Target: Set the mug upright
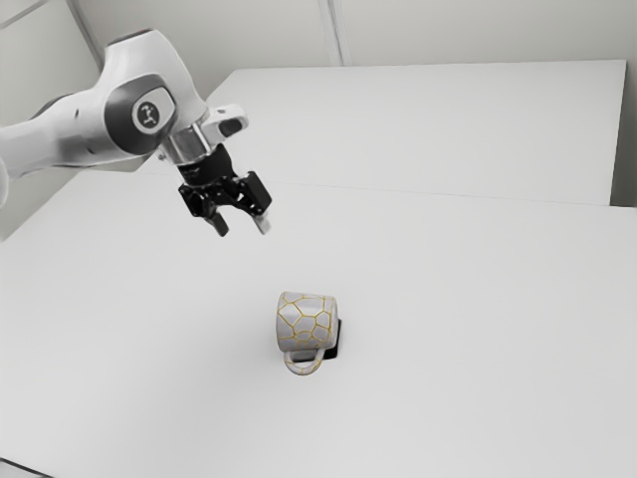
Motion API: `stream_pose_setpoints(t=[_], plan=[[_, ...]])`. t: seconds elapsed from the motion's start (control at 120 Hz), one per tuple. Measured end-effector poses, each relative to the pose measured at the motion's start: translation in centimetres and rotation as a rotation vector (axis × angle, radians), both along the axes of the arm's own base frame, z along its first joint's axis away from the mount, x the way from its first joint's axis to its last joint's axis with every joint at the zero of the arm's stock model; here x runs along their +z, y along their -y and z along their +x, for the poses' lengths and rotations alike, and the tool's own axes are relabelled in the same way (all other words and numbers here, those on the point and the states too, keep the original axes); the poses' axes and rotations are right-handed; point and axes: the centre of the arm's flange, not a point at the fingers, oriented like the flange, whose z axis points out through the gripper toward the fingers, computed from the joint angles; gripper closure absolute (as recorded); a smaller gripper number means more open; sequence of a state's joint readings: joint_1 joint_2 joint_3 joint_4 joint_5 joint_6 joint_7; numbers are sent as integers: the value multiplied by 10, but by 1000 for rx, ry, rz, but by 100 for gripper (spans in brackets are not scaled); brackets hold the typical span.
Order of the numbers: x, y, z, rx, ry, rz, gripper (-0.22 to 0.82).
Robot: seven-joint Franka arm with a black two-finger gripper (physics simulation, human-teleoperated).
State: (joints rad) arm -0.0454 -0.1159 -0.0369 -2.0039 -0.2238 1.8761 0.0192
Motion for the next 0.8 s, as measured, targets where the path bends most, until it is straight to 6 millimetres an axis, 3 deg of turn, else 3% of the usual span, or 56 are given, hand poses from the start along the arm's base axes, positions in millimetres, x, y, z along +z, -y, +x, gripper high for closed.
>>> stream_pose_setpoints(t=[0.175,0.525,0.8], plan=[[-37,-3,-7,25,-6,-71,3],[-93,-7,-21,78,9,-213,3],[-114,-14,-23,121,57,-327,3]])
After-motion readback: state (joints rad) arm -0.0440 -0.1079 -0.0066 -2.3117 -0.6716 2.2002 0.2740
